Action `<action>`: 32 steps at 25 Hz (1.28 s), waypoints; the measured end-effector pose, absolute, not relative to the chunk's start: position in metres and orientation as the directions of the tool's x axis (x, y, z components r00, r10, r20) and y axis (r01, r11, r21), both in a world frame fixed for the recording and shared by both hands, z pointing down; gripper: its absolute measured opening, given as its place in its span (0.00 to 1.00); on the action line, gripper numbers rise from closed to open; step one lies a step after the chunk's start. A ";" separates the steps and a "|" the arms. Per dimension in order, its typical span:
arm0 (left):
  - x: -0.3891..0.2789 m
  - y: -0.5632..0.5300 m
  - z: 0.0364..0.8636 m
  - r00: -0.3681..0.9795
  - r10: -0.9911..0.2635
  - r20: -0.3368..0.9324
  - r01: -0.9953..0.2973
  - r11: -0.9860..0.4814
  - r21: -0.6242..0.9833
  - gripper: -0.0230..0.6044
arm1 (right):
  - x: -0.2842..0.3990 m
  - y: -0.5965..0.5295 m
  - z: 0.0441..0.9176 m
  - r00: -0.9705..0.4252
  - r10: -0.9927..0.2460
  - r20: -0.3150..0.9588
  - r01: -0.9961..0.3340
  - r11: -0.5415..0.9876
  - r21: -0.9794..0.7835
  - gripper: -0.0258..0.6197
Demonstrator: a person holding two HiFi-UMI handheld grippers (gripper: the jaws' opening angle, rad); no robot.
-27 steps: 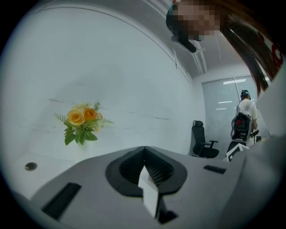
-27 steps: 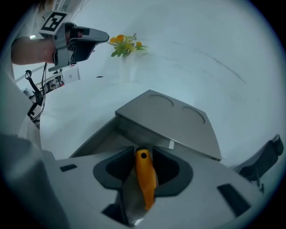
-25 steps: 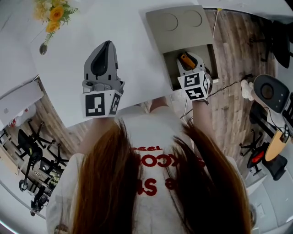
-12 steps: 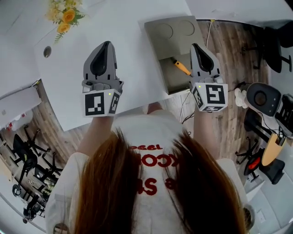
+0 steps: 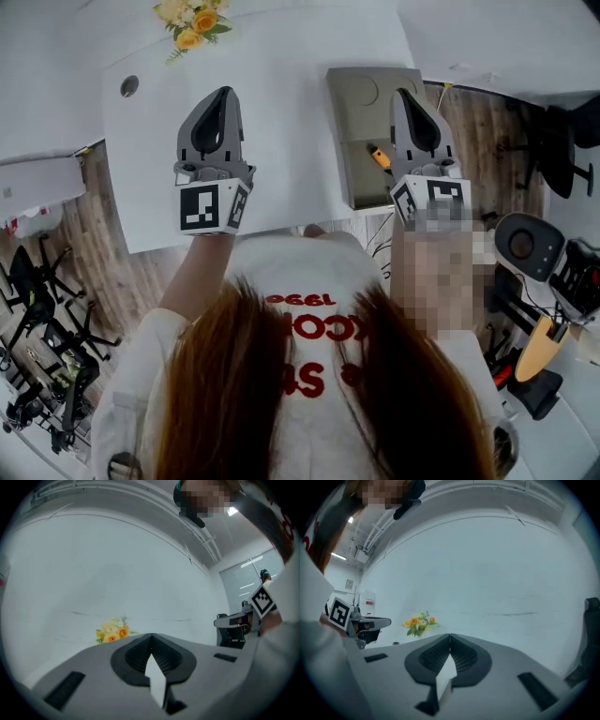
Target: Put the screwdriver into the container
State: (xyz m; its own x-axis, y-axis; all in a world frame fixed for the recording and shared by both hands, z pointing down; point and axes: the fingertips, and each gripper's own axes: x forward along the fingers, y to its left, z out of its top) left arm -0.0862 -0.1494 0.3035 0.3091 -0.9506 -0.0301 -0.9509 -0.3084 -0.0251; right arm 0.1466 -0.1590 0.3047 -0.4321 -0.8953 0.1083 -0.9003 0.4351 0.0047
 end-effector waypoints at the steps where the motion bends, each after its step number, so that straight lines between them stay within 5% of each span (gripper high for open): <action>1: -0.095 -0.148 0.303 0.290 -0.956 -0.032 -0.957 -0.289 -0.029 0.05 | 0.139 -0.162 0.300 -0.449 -0.888 0.097 -0.892 0.451 0.003 0.05; 12: -0.163 -0.129 0.284 0.116 -0.990 -0.085 -0.992 -0.112 -0.052 0.05 | 0.063 -0.181 0.277 -0.588 -0.809 0.012 -0.809 0.588 -0.005 0.05; 32: -0.164 -0.128 0.277 0.089 -0.989 -0.115 -0.994 -0.082 -0.065 0.05 | 0.056 -0.184 0.276 -0.608 -0.794 0.023 -0.794 0.608 -0.013 0.05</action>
State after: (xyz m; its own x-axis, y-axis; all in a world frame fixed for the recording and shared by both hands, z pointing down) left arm -0.1635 -0.1284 0.2768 0.0893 -0.9894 -0.1146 -0.9945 -0.0823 -0.0650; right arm 0.0559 -0.1837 0.2757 -0.6081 -0.7935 0.0226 -0.7939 0.6080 -0.0126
